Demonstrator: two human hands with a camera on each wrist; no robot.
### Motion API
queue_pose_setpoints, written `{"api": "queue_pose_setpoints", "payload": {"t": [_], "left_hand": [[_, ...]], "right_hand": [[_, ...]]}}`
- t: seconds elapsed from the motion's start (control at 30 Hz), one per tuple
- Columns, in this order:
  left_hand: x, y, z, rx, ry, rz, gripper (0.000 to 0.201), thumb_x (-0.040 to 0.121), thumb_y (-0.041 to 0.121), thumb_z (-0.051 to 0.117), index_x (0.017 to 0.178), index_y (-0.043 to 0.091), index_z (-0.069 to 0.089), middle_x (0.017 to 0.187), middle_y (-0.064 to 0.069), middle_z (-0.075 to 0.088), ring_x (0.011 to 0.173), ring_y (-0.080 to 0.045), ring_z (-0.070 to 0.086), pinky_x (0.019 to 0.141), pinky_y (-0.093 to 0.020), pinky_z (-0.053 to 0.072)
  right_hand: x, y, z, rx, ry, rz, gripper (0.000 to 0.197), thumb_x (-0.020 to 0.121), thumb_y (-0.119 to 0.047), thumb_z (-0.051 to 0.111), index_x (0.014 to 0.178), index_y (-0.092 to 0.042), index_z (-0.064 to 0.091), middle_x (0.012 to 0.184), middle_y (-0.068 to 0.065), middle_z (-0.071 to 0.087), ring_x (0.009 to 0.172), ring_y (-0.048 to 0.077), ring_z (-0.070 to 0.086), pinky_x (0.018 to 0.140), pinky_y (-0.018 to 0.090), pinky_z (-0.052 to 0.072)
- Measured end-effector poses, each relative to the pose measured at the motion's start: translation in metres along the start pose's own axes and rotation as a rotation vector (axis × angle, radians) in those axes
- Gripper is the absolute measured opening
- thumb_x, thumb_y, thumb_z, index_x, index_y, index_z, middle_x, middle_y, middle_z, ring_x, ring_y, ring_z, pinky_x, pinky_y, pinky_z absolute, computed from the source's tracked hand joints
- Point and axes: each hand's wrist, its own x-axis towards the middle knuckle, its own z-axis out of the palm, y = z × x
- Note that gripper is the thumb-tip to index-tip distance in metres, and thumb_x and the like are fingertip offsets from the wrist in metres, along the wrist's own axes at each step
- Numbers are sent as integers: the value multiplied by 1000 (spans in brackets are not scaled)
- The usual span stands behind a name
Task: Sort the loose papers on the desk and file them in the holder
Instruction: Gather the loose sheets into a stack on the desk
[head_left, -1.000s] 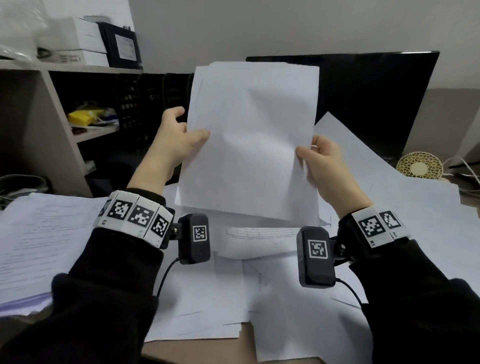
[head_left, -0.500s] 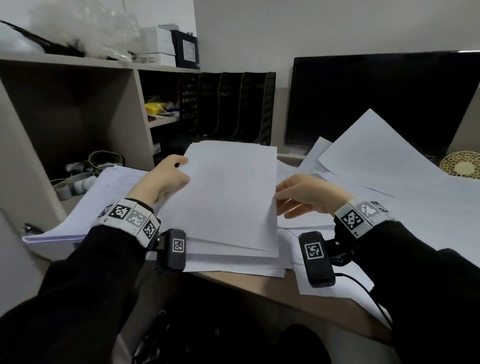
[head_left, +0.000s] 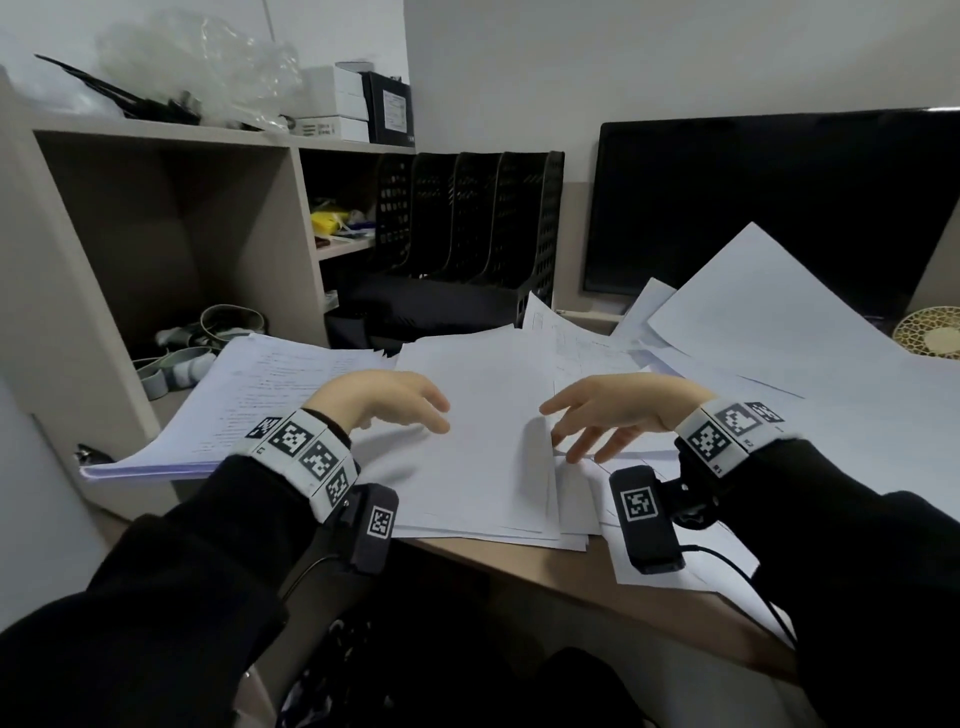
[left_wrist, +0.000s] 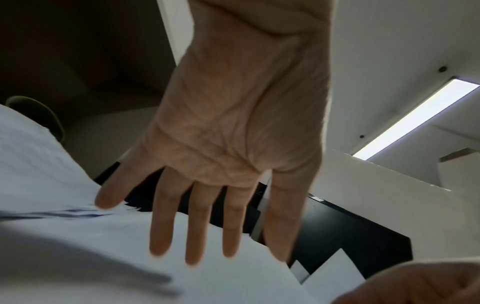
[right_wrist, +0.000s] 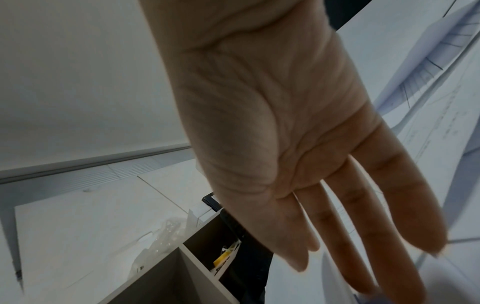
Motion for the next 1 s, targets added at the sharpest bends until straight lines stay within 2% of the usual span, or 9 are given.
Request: {"api": "queue_pose_setpoints", "payload": {"t": [0.07,0.23,0.37,0.5,0.6,0.73,0.87,0.97,1.0], "left_hand": [[-6,14,1,23,-58,44,47,92,37,58,137,29,46,137,6,50,129,-17,46,109,-46,30],[-5,60,0,22,6,179,47,93,38,54,138,28,45,134,6,51,126,-16,48,111,-47,30],[1,101,8,4,2,266,51,94,37,54,142,24,42,141,2,47,130,-20,44,113,-49,28],[12,145,22,-31,28,378,50,96,34,53,142,17,44,146,0,44,135,-20,40,104,-32,29],[20,168,31,-108,44,425,51,96,32,54,142,13,43,147,-2,44,135,-20,40,96,-27,29],[36,191,41,-213,46,443,48,96,29,56,140,12,46,143,-4,48,131,-20,44,90,-27,30],[51,209,45,-319,76,469,47,95,28,56,139,12,47,141,-5,49,128,-20,46,87,-27,31],[64,216,38,-396,123,507,45,96,26,55,138,12,48,139,-3,50,112,-14,48,85,-27,33],[69,217,35,-431,143,512,44,96,27,55,137,13,49,138,-2,51,108,-12,46,84,-28,33]], "right_hand": [[-1,2,-6,26,49,-6,47,96,-12,52,141,-17,41,111,1,69,95,18,70,80,31,58],[-17,26,-38,87,231,72,34,96,-17,54,129,-10,53,111,5,69,96,20,68,87,39,55],[-29,54,-60,-162,467,235,37,93,-26,56,122,-3,58,122,10,62,108,26,60,91,38,52],[-31,93,-72,-314,500,403,41,87,-35,60,114,-5,56,125,8,58,107,25,54,86,32,44],[-24,112,-77,-327,483,472,59,82,-34,67,132,-6,50,131,8,55,119,26,53,96,33,44],[-12,128,-84,-306,516,474,61,75,-35,72,126,-8,53,123,9,59,114,28,57,96,35,47],[5,136,-95,-290,579,429,48,69,-28,72,112,-12,57,112,8,62,105,26,60,92,37,51],[17,144,-101,-235,628,348,57,72,-25,74,124,-10,55,119,6,61,108,23,59,87,31,50],[21,147,-103,-225,633,326,49,75,-22,72,120,-9,59,116,6,64,105,24,62,84,31,51]]}}
